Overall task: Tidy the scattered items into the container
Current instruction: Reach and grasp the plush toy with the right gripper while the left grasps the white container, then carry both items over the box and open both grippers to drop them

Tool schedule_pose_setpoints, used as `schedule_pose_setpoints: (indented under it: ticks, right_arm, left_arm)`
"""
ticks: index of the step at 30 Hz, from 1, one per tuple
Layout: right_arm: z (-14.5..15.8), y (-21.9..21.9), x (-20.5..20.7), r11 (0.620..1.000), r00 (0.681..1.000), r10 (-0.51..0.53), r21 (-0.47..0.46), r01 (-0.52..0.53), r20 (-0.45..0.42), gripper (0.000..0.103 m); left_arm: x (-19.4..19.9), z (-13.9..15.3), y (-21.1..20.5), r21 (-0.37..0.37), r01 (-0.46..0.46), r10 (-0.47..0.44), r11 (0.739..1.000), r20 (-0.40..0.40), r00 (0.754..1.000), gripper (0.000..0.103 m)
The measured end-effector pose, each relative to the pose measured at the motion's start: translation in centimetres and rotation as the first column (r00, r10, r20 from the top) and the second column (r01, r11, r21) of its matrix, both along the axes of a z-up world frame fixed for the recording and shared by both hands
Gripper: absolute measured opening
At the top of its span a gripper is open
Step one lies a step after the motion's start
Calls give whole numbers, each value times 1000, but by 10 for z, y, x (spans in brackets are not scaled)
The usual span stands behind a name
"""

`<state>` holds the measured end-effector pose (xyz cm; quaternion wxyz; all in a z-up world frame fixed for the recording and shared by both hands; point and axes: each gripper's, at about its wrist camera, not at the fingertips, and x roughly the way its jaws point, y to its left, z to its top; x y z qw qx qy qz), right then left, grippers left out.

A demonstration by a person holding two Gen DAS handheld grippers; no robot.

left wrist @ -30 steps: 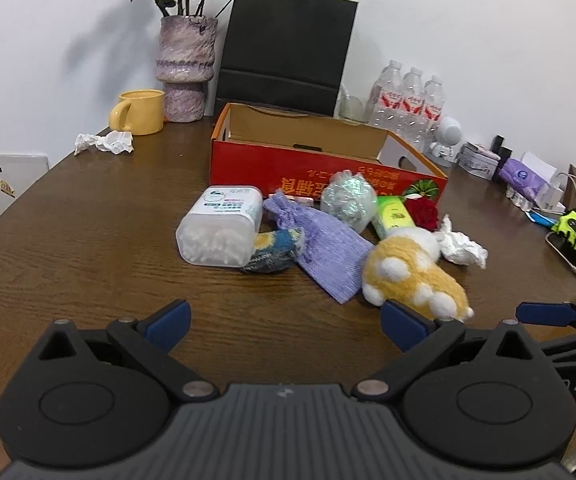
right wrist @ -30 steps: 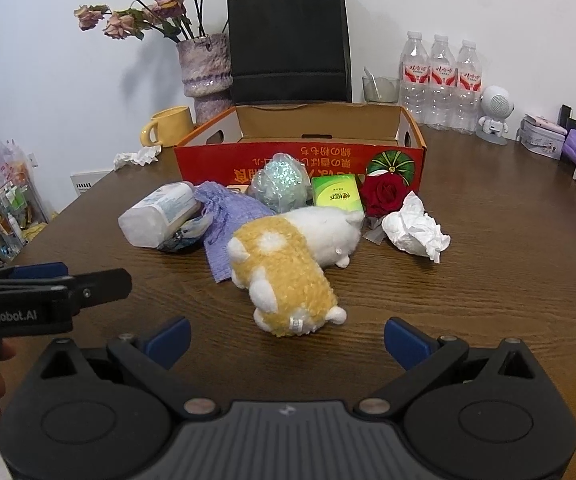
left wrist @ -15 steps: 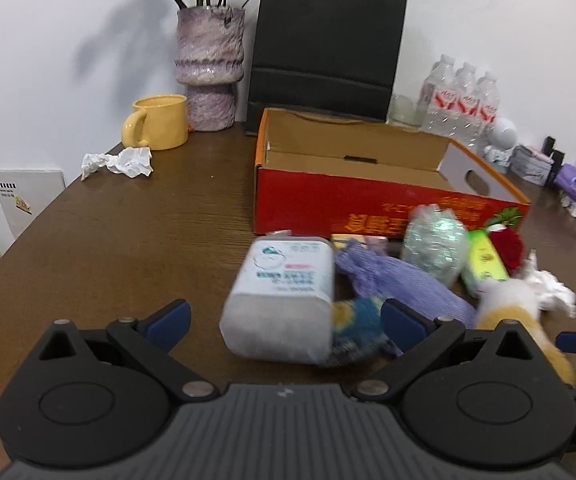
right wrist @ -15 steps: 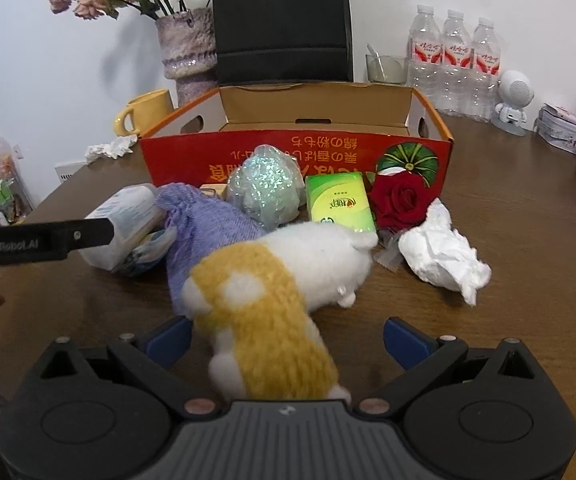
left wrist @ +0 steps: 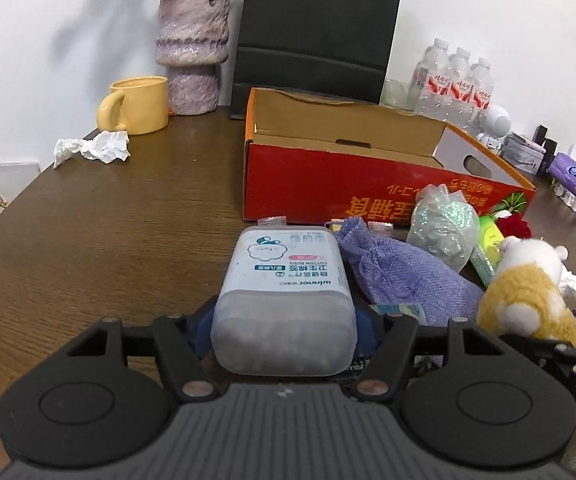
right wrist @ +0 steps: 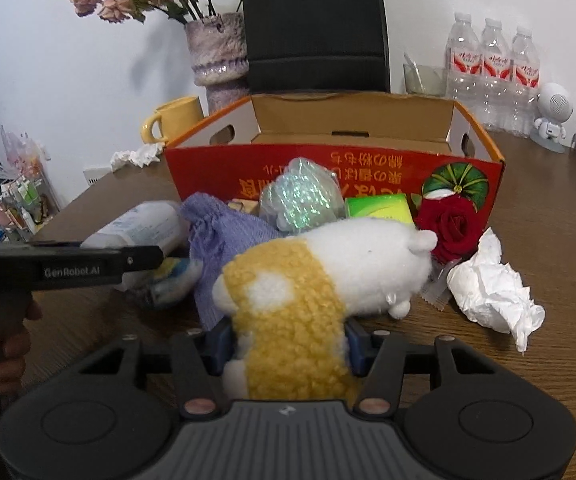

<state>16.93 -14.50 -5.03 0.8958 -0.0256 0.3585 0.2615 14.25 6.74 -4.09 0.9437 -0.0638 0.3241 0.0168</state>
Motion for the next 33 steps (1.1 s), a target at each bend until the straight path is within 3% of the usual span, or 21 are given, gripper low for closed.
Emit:
schedule_pose_setpoints:
  ticks: [14,22,28,33]
  right_arm:
    - [37,-16,-45,998,995,-4,61,-3,105,52]
    - [52,-31,-71,997,989,-3,79,-9,150,52]
    - [58,-39,-68,996,985,-9,89,-7,174,52]
    - [75,-41,-38,994,977,-28,114,4,213,52]
  left_arm:
    - [-58,41,-16,-8,15,-14,1000,144,989,67]
    - [-85,53,-34,-16,30,-26,999,183,983,67]
    - [-84,61,-41,-29,49,-43,998,195,980,67]
    - [-53,78,-38,-50,74,-61,996,226,972,67]
